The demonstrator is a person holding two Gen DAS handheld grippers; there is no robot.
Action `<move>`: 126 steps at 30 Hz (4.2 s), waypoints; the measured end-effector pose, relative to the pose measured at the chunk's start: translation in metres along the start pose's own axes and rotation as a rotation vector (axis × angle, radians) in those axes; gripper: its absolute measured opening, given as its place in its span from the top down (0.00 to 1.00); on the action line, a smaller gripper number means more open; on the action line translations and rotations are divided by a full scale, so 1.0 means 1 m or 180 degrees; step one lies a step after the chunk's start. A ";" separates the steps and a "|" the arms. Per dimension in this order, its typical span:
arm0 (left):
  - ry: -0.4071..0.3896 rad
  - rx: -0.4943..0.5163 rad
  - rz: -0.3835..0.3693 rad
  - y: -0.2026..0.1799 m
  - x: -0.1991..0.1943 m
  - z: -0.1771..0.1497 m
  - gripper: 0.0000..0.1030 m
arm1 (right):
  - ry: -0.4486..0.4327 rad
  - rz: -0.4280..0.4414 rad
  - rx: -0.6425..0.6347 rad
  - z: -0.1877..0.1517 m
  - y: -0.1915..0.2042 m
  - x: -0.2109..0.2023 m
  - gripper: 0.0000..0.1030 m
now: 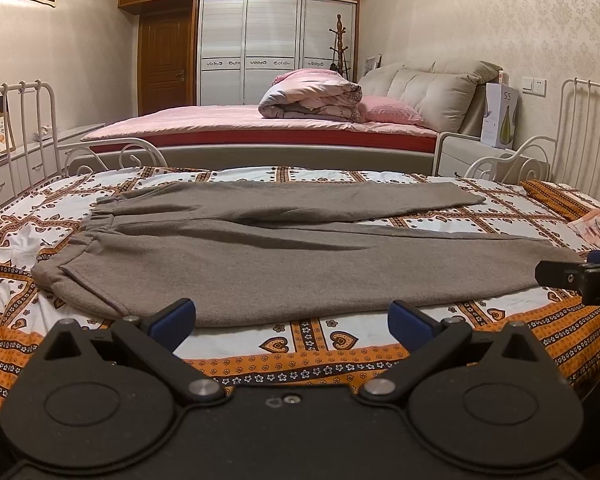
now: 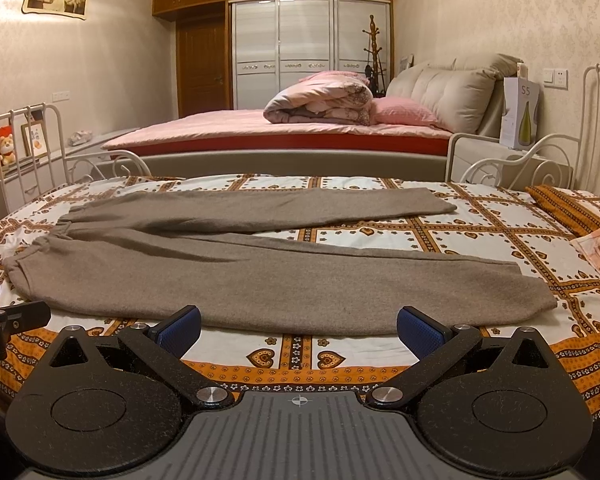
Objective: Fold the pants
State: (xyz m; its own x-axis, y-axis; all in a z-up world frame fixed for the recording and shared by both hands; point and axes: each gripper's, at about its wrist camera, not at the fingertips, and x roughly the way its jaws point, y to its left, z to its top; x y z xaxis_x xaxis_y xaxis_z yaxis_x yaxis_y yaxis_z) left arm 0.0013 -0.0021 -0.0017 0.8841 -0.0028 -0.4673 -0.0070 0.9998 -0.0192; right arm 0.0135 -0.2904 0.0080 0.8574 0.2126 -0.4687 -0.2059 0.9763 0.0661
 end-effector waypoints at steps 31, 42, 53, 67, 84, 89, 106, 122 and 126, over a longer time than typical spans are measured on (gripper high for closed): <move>0.0012 0.0022 0.0000 -0.001 0.002 -0.002 0.06 | 0.0009 0.0002 -0.0004 -0.001 0.001 0.001 0.00; 0.0030 0.0033 0.0014 0.000 0.005 -0.002 0.06 | 0.0023 0.0019 -0.0008 -0.002 0.002 0.004 0.00; 0.0104 -0.0264 -0.0016 0.021 0.010 0.015 0.06 | 0.0114 0.0259 -0.0025 0.012 0.002 0.013 0.00; 0.0342 -0.0323 0.0223 0.143 0.107 0.087 0.08 | 0.0402 0.0677 -0.0316 0.095 0.005 0.145 0.00; 0.0972 -0.0156 0.0586 0.332 0.343 0.143 0.60 | 0.0643 0.1064 -0.0882 0.195 0.057 0.436 0.19; 0.0968 0.0019 0.0642 0.344 0.371 0.140 0.36 | 0.0732 0.1231 -0.1149 0.196 0.079 0.495 0.19; 0.1002 -0.0172 -0.0027 0.362 0.401 0.136 0.65 | 0.1128 0.1664 -0.1384 0.190 0.076 0.557 0.32; 0.0072 -0.0063 -0.0385 0.359 0.314 0.161 0.89 | 0.0689 0.1569 -0.1674 0.214 0.080 0.441 0.94; -0.0033 0.0110 -0.0513 0.346 0.268 0.167 0.89 | 0.0472 0.1598 -0.1850 0.212 0.077 0.369 0.94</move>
State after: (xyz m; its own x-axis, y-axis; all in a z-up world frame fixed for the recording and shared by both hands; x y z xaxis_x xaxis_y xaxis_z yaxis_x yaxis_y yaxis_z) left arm 0.3143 0.3467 0.0141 0.8773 -0.1630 -0.4514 0.1512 0.9865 -0.0625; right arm 0.4140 -0.1282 0.0271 0.5327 0.5757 -0.6203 -0.8014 0.5786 -0.1513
